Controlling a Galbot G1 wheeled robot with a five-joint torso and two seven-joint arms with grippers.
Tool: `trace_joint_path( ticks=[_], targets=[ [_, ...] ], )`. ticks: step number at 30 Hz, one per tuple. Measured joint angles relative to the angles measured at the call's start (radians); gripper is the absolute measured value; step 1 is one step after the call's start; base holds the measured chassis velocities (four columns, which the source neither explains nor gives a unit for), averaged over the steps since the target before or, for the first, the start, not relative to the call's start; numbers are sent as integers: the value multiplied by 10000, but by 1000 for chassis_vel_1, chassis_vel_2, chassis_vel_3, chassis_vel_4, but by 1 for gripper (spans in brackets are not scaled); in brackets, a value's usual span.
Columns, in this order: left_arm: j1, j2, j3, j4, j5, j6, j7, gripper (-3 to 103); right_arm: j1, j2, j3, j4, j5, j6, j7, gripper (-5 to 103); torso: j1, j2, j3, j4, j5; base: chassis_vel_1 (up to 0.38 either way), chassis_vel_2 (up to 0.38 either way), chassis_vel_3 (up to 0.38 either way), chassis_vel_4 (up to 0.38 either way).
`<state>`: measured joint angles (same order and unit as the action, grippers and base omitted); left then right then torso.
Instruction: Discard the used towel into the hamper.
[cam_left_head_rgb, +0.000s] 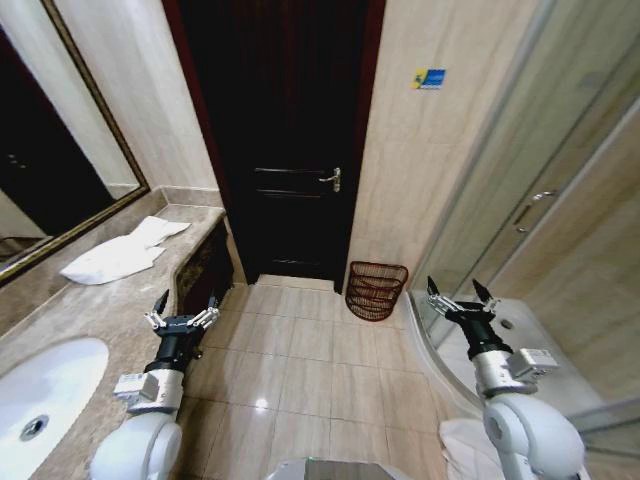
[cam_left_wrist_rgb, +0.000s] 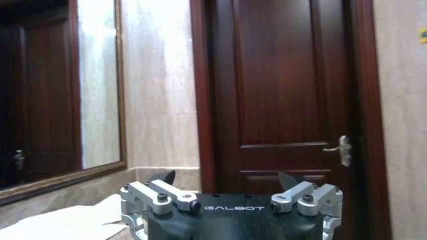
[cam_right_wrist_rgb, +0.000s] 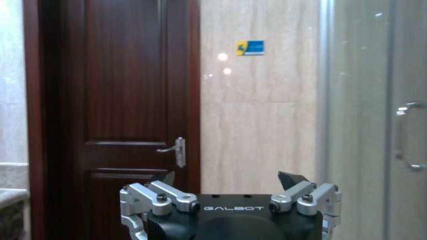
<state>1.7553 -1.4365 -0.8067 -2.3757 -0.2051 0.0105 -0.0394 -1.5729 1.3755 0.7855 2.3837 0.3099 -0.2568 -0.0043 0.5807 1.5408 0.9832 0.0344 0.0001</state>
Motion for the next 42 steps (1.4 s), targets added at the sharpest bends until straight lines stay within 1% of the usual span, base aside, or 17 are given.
trace_joint_path(
  ticks=[16,22,27,30,42],
  targets=[
    [6,-26,36,279,68,-151,19,100,-15,29,-55,-154,-29,35,-63,100,-1,0,0,1,-1,10,149,151,9],
    [-13,-73,58,402,136,-371,-10,100,41,4,-80,-229,-33,40,-100,100,-1,0,0,2,-1,-20,126,114,-20],
    [0,-123,58,454,170,-433,-20,100,95,-7,-138,-295,-52,46,-132,100,-2,1,-1,-2,-2,-95,85,93,-109],
    [9,-157,59,508,176,-450,-25,100,105,-7,-164,-337,-61,53,-140,100,-1,1,0,1,1,-111,111,101,-95],
    [-14,-196,85,585,147,-408,-14,100,139,-65,-162,-409,-72,94,-161,100,0,0,0,-1,-1,-129,138,127,-123]
  ],
)
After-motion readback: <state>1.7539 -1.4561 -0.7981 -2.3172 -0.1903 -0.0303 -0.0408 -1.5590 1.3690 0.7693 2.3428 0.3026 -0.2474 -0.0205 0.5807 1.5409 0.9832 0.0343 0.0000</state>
